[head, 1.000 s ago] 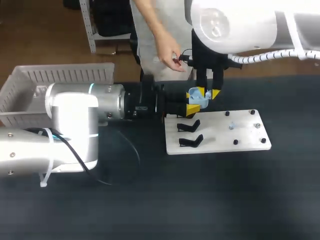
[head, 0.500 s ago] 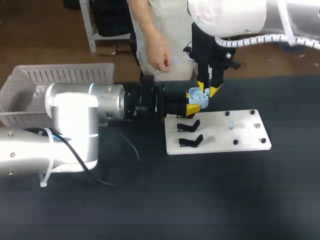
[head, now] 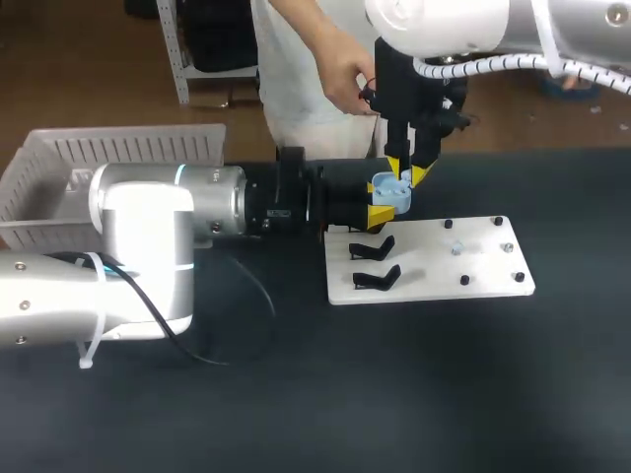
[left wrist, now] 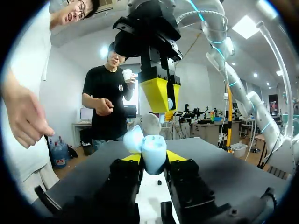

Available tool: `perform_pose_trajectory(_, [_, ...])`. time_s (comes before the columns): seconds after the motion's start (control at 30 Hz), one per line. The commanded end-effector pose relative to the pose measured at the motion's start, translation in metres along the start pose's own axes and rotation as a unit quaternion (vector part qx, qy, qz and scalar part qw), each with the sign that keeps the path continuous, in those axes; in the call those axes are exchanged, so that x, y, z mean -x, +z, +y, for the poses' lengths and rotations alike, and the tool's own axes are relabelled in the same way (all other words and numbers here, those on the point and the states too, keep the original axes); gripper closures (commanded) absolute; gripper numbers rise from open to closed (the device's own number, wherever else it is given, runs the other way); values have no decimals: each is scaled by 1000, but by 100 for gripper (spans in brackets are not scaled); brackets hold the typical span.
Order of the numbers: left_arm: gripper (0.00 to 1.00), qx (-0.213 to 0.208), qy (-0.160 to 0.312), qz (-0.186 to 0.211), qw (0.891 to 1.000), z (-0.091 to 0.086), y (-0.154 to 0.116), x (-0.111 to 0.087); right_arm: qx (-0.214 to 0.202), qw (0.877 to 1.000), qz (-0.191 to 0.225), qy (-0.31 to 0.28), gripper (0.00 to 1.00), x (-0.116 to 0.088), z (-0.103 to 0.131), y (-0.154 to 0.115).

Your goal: Pick up each earbud case from the left stands, insert the matching earbuds, close the lid, and place the case in the box.

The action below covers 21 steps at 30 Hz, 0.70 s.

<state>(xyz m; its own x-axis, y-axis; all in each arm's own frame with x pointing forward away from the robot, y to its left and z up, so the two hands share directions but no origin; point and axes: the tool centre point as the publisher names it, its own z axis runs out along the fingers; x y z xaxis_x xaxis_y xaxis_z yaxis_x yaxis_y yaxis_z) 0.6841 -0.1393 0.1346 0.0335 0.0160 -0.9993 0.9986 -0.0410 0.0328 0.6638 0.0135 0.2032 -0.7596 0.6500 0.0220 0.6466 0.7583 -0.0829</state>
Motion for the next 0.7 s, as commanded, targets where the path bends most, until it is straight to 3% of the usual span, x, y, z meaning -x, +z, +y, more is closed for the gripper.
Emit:
perform_pose_trajectory(0.03, [100,2,1,-2,1000,0,0,-1,-6,1000,-1,-1,100,-2,6,1])
perform_pose_trajectory(0.7, [100,2,1,-2,1000,0,0,-1,-7,1000,14,20,100,0,13,3])
